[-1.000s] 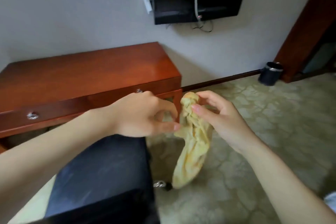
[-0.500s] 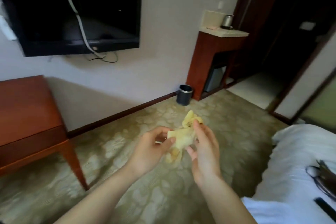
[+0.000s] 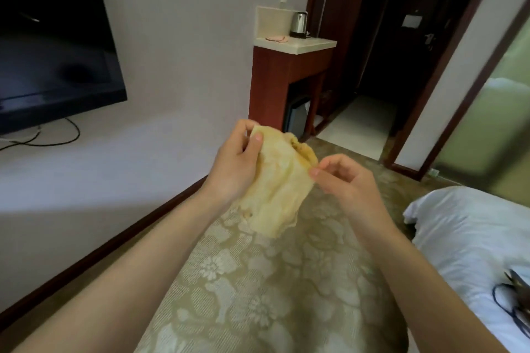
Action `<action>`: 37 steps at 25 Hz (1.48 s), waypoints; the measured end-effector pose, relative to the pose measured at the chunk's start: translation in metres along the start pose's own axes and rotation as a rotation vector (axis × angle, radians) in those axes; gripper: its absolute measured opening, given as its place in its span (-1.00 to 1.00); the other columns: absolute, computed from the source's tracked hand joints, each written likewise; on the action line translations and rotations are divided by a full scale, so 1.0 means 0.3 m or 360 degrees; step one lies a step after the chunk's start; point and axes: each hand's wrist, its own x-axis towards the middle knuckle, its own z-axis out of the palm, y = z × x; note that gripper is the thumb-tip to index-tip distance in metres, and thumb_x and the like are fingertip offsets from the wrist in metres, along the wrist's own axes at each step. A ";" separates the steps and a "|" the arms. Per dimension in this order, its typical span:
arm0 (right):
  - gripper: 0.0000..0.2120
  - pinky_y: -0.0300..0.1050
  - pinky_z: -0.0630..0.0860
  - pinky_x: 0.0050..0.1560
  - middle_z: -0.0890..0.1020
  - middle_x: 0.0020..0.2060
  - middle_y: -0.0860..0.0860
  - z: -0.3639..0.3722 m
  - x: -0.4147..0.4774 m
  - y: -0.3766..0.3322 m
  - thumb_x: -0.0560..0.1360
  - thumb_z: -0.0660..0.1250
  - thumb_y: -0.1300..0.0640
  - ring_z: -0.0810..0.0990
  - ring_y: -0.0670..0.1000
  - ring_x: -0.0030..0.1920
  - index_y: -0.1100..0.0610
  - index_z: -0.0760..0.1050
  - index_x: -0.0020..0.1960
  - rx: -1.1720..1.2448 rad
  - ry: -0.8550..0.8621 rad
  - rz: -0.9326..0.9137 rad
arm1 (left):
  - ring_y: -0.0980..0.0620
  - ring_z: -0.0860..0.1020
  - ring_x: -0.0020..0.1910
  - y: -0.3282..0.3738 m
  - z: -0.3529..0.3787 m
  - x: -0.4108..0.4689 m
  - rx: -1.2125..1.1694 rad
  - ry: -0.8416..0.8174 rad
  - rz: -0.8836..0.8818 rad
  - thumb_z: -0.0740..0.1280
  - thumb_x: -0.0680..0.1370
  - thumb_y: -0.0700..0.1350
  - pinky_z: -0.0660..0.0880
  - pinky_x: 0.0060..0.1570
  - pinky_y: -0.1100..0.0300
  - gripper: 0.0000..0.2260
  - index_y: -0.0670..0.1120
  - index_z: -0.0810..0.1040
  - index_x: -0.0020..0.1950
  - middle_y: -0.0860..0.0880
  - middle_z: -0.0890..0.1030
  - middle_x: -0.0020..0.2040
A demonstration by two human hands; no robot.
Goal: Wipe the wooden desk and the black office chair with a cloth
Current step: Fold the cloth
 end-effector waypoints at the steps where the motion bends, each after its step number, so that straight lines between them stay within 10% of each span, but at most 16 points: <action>1: -0.90 -0.14 0.49 -0.08 0.61 -0.17 -0.04 -0.004 0.091 0.027 0.41 0.43 0.08 0.56 -0.08 -0.16 0.05 0.56 -0.10 0.0030 0.0034 -0.0014 | 0.17 0.49 -0.24 -0.009 0.020 0.096 -0.0029 -0.0056 0.0016 0.10 0.65 -0.07 0.45 -0.19 0.23 -0.83 0.16 0.40 -0.06 0.01 0.55 -0.15; 8: -0.58 -0.08 0.58 0.07 0.47 0.20 -0.16 -0.109 0.652 0.266 0.44 0.34 -0.13 0.58 -0.13 0.12 -0.29 0.34 0.27 0.0346 0.0038 0.0087 | 0.04 0.42 -0.38 -0.172 0.297 0.619 -0.0031 -0.0507 0.0114 0.16 0.64 -0.15 0.39 -0.40 0.27 -0.87 -0.04 0.44 0.15 -0.20 0.50 -0.26; 13: -0.56 -0.03 0.62 -0.14 0.66 0.07 0.04 -0.278 1.120 0.451 0.39 0.42 0.08 0.67 0.06 -0.01 -0.01 0.47 0.25 0.0827 -0.0262 0.0528 | 0.22 0.47 -0.46 -0.275 0.484 1.032 0.0427 -0.0459 0.0240 0.26 0.60 -0.16 0.38 -0.40 0.40 -0.81 -0.07 0.53 0.20 0.10 0.53 -0.46; 17: -0.86 -0.24 0.56 -0.28 0.68 -0.09 0.00 -0.347 1.444 0.554 0.46 0.37 -0.03 0.65 -0.12 -0.20 -0.01 0.65 -0.05 0.0131 -0.0418 0.0546 | 0.30 0.56 -0.21 -0.323 0.561 1.345 0.0938 -0.0288 0.0357 0.31 0.57 -0.17 0.41 -0.16 0.47 -0.86 -0.11 0.64 0.06 0.18 0.59 -0.31; 20: -0.71 -0.42 0.46 -0.30 0.66 -0.21 -0.12 -0.363 1.697 0.604 0.46 0.30 -0.20 0.61 -0.20 -0.21 -0.01 0.65 -0.09 -0.0541 -0.0487 0.0244 | 0.25 0.57 -0.11 -0.355 0.612 1.563 0.1046 -0.0403 0.0399 0.31 0.56 -0.18 0.41 -0.05 0.45 -0.87 -0.10 0.67 -0.03 0.10 0.66 -0.12; 24: -0.60 -0.52 0.39 -0.10 0.56 0.05 -0.33 -0.367 2.014 0.643 0.45 0.26 -0.21 0.49 -0.32 0.14 -0.13 0.48 0.25 -0.0196 -0.0911 0.0018 | 0.35 0.55 -0.09 -0.400 0.656 1.850 0.1038 -0.0748 0.0453 0.32 0.56 -0.17 0.40 -0.07 0.51 -0.87 -0.04 0.66 0.00 0.23 0.62 -0.13; 30: -0.71 0.00 0.59 0.02 0.69 -0.08 0.11 -0.262 2.536 0.757 0.43 0.41 0.01 0.68 0.11 -0.06 0.20 0.59 0.03 -0.0127 -0.1212 0.0149 | 0.33 0.57 -0.12 -0.555 0.678 2.376 0.0946 -0.0894 0.0474 0.32 0.56 -0.17 0.43 -0.11 0.48 -0.86 -0.02 0.64 0.05 0.16 0.64 -0.09; 34: -0.66 -0.10 0.61 -0.15 0.69 -0.02 0.10 -0.263 2.837 0.786 0.41 0.38 -0.01 0.67 0.10 -0.01 0.11 0.55 0.12 0.0394 -0.0963 0.0373 | 0.25 0.53 0.03 -0.774 0.707 2.631 0.0284 -0.0415 -0.0152 0.25 0.58 0.05 0.43 -0.04 0.45 -0.68 0.04 0.45 0.32 0.09 0.58 0.12; 37: -0.68 -0.06 0.61 -0.12 0.69 -0.04 0.08 -0.264 3.052 0.819 0.40 0.36 0.06 0.67 0.07 0.00 0.09 0.52 0.14 0.0737 -0.0811 0.0481 | -0.01 0.41 0.33 -0.982 0.803 2.731 -0.0471 -0.0432 -0.1047 0.10 0.48 0.32 0.22 0.40 0.03 -0.34 -0.07 0.33 0.44 -0.08 0.46 0.36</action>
